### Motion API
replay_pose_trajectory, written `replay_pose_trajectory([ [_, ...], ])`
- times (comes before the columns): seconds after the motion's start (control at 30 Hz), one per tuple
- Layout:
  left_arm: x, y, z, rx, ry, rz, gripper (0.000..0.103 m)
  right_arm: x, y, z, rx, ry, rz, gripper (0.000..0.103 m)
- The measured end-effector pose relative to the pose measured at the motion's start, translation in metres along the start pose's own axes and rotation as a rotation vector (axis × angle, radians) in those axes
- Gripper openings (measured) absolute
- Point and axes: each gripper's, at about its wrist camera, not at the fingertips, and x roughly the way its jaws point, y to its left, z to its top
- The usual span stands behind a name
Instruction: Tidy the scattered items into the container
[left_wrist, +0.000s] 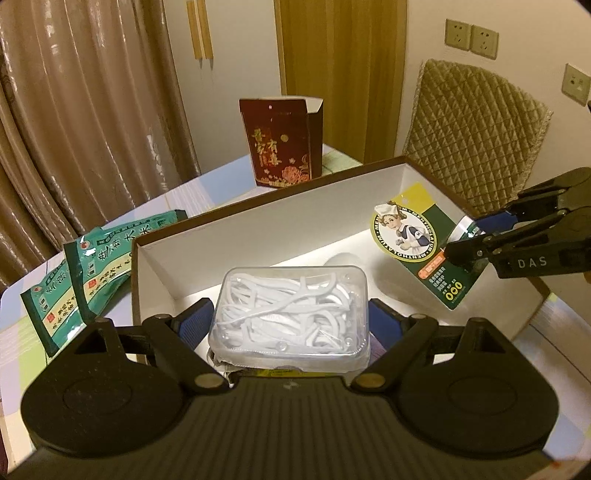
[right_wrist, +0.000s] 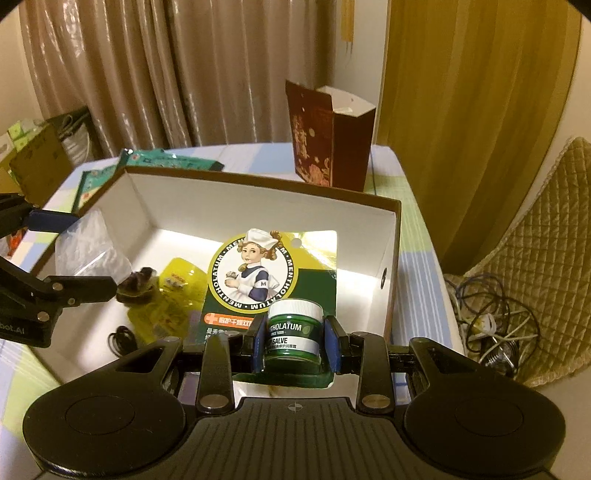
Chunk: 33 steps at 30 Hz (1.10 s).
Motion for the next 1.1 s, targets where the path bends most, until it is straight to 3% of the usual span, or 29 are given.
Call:
replay_pose_trajectory([
  [0.77,0.062,0.006,0.004,-0.006,0.125,0.076,0.087,0.064,0.002,0.023,-0.235,0.096,-0.076,0.031],
  [0.8,0.063,0.005,0.004,-0.007,0.127,0.078,0.087,0.064,0.000,0.023,-0.237,0.094,-0.069,0.034],
  [0.9,0.066,0.004,0.004,-0.008,0.134,0.078,0.087,0.059,-0.001,0.022,-0.250,0.070,-0.041,0.063],
  [1.1,0.069,0.003,0.004,-0.010,0.143,0.081,0.087,0.050,-0.004,0.018,-0.236,0.052,0.030,0.070],
])
